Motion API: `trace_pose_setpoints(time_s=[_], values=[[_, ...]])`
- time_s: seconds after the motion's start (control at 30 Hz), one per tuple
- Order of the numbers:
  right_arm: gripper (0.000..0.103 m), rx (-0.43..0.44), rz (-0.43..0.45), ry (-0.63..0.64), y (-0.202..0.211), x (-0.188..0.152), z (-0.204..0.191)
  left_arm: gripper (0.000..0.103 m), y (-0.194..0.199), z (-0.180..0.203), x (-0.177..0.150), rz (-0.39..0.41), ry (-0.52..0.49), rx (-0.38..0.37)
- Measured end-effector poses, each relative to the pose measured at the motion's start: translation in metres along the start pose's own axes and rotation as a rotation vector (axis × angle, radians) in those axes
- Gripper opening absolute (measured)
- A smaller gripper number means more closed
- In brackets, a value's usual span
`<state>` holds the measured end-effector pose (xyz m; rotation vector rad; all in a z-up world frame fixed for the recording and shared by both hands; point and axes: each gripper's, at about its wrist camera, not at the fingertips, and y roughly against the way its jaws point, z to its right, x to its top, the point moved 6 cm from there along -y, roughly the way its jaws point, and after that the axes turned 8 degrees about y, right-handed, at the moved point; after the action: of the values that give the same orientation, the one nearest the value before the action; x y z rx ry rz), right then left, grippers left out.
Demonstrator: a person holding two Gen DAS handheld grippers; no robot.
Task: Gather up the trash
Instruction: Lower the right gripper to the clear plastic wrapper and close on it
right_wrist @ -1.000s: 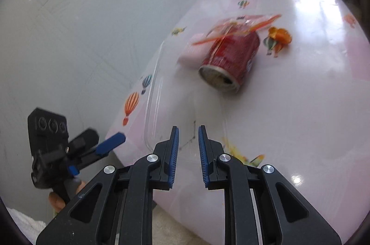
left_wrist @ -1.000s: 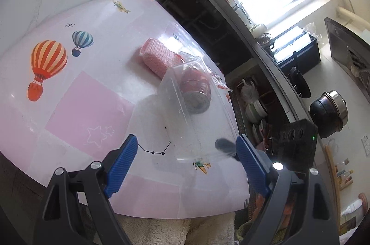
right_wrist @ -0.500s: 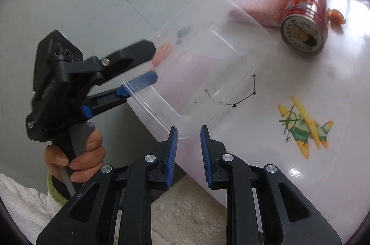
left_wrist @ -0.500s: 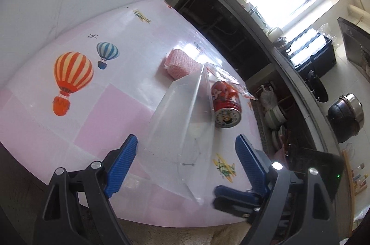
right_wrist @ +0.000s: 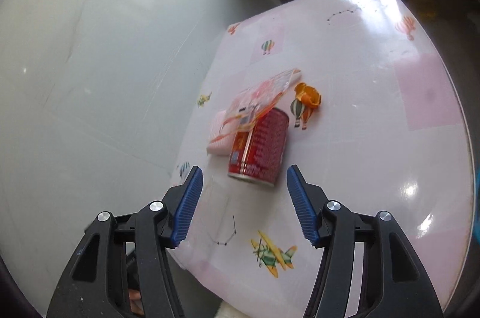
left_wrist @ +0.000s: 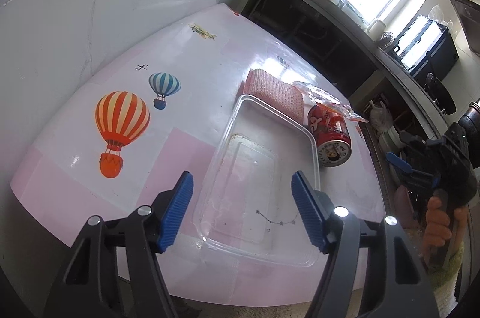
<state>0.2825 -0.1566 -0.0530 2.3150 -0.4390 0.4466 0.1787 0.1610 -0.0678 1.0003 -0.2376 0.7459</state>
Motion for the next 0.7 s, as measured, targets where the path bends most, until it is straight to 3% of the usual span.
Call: trace_pose_setpoints(time_s=[0.23, 0.43, 0.53, 0.7], values=[[0.057, -0.043, -0.068, -0.085, -0.044, 0.051, 0.022, 0.054, -0.001, -0.001, 0.008, -0.006, -0.003, 0.023], [0.051, -0.104, -0.137, -0.087, -0.074, 0.065, 0.028, 0.05, -0.004, 0.001, 0.011, -0.007, -0.016, 0.03], [0.043, -0.086, -0.171, -0.095, -0.084, 0.068, 0.029, 0.048, -0.006, 0.001, 0.011, -0.015, -0.01, 0.028], [0.015, -0.01, -0.212, -0.137, -0.099, 0.066, 0.032, 0.046, -0.009, 0.0, 0.012, -0.024, -0.01, 0.03]])
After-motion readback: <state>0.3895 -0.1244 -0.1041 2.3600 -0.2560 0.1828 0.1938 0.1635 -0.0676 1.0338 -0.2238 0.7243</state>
